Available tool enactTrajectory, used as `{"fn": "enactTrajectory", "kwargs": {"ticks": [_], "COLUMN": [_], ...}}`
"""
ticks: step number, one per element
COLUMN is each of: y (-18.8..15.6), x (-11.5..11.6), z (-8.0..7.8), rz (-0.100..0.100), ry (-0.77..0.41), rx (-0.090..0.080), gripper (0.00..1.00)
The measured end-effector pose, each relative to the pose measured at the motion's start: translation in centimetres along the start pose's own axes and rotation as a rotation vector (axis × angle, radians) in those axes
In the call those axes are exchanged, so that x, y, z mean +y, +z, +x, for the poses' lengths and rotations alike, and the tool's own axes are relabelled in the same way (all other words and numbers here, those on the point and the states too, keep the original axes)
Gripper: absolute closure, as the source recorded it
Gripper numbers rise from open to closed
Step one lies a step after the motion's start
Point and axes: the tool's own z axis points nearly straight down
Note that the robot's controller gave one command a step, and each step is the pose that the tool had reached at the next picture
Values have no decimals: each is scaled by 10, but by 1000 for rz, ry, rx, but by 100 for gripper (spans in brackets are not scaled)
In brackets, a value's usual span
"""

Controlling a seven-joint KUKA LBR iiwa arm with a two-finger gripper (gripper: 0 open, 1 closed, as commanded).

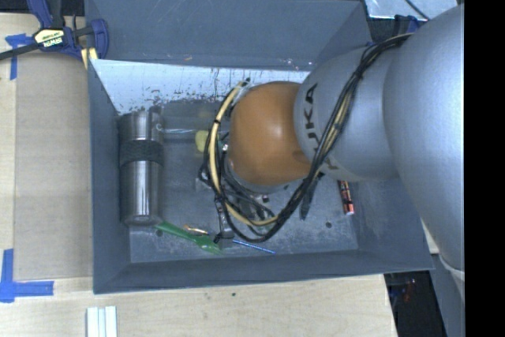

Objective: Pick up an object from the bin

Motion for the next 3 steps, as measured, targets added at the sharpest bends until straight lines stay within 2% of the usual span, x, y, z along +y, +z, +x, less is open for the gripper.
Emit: {"fn": "enactTrajectory", "kwargs": {"ticks": [1,2,3], "y": [-61,5,33], "x": [73,61,54], "z": [-14,10,12], "rz": [0,10,4], "ry": [-61,-172,-169], "rx": [-18,4,-19], "gripper": [0,0,0]}}
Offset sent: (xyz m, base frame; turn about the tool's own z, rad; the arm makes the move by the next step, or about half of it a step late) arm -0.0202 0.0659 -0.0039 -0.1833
